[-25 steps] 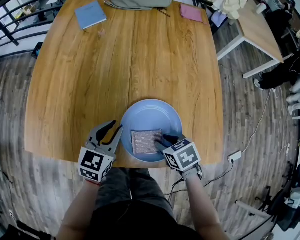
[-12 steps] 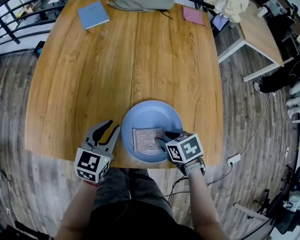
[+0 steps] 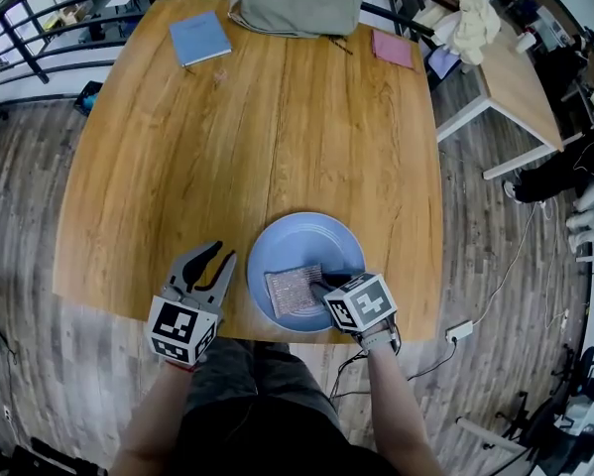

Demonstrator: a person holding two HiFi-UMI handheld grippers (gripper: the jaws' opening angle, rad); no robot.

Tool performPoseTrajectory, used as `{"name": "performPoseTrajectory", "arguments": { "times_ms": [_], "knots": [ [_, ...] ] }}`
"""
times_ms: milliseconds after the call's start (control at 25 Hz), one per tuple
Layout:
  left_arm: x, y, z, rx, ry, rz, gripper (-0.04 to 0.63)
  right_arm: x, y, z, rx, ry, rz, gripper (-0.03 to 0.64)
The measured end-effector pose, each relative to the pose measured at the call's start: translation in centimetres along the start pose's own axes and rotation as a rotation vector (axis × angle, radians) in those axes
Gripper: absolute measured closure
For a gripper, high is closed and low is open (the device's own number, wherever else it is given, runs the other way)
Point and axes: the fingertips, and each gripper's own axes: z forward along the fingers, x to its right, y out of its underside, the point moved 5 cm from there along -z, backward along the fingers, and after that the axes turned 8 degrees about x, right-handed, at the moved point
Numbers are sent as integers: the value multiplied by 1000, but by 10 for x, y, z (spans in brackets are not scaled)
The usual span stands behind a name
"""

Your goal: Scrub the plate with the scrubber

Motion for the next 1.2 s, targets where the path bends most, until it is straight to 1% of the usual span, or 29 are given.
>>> {"name": "performPoseTrajectory", "arguments": {
  "times_ms": [120,160,360,480,640,760,880,1200],
  "knots": [
    [-2,-3,-1,9,-2,6,505,-1,-3,-6,68,-16,3,570],
    [-3,-4,-2,11,-5,8,505,-2,-3,-8,92,-22,14,575],
    [-6,-17,-3,31,-17,22,505,-1,-2,-26,227,-66,79,580],
    [-6,-20,-5,39,-27,28,505,2,-4,-40,300,-76,113,580],
    [-5,-25,-7,58,-34,32,505,5,-13,-63,407,-70,142,580],
    [-2,-31,-6,77,-33,37,505,8,-22,-84,493,-48,130,578],
    [2,-42,-5,113,-24,42,505,10,-33,-113,608,-30,124,578],
    [8,-80,-4,234,-19,34,505,14,-60,-193,943,20,168,578]
  ]
}}
